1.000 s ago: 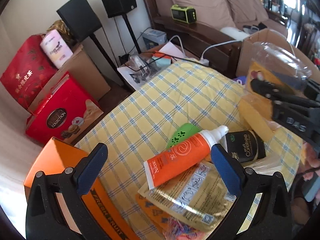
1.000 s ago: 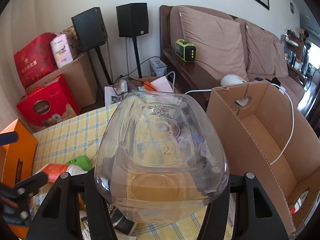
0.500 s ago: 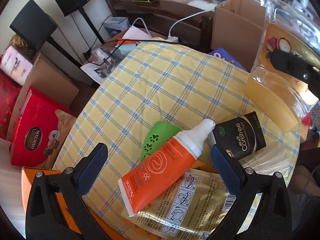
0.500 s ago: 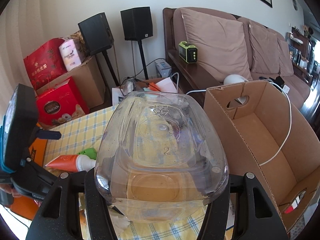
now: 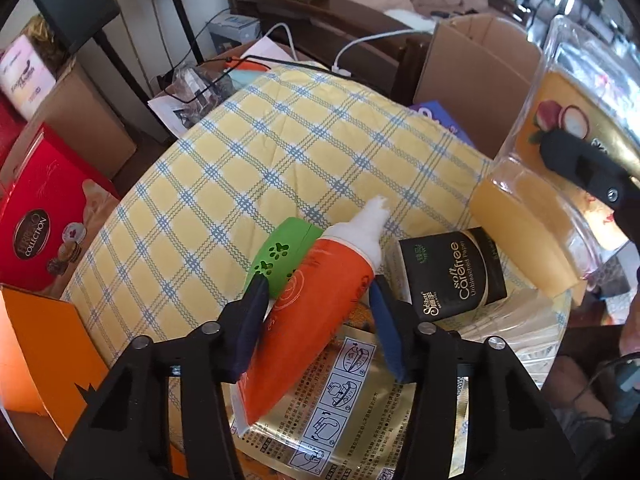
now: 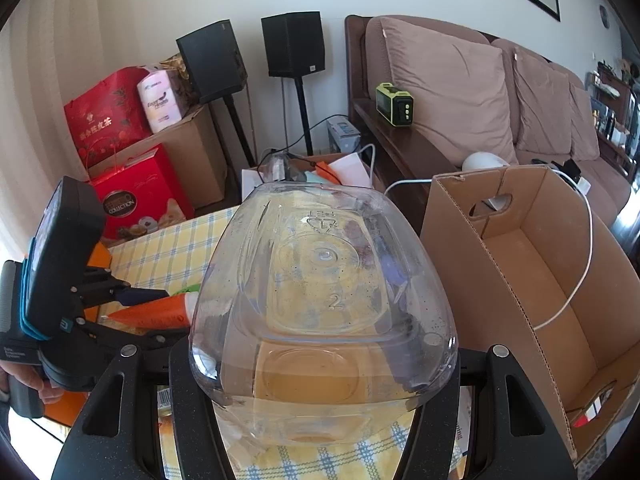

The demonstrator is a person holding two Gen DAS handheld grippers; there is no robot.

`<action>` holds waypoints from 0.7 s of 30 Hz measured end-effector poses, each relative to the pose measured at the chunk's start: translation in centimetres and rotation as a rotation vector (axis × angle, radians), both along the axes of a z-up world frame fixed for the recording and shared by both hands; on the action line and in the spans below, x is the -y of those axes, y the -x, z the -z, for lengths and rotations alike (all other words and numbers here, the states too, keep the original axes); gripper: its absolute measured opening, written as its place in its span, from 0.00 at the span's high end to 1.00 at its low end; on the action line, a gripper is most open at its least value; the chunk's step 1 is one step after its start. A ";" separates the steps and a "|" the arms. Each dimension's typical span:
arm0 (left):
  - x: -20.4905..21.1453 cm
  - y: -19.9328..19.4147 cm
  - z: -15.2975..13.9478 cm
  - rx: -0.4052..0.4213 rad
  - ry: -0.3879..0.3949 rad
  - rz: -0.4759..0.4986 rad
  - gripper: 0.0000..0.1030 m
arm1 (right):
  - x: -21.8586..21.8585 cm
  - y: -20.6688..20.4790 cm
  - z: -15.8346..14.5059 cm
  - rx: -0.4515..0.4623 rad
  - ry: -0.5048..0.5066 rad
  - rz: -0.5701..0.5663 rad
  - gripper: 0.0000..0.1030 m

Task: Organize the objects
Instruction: 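Grasp the orange sunscreen tube with the left tool while the right tool holds the container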

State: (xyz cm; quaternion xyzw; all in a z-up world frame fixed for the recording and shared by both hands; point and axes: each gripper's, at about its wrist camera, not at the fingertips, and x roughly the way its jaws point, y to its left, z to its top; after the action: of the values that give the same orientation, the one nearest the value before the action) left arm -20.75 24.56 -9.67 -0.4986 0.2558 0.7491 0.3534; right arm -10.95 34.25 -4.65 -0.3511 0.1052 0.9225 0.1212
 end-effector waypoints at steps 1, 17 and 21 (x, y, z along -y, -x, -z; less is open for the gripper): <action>0.1 -0.1 -0.2 -0.007 -0.005 -0.002 0.58 | 0.0 0.0 0.0 -0.001 0.000 -0.002 0.42; 6.1 -1.6 -6.5 -0.171 -0.255 -0.231 0.69 | 2.3 -0.4 -2.6 -0.052 -0.005 -0.075 0.42; 8.2 -2.2 -7.4 -0.203 -0.302 -0.288 0.69 | 3.0 -0.3 -3.4 -0.065 0.024 -0.110 0.42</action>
State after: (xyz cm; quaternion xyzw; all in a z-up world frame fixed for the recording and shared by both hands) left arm -18.52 16.31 -2.31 -0.3936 0.1013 0.8678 0.2858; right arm -10.65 31.27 -1.30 -0.3276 0.1005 0.9374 0.0628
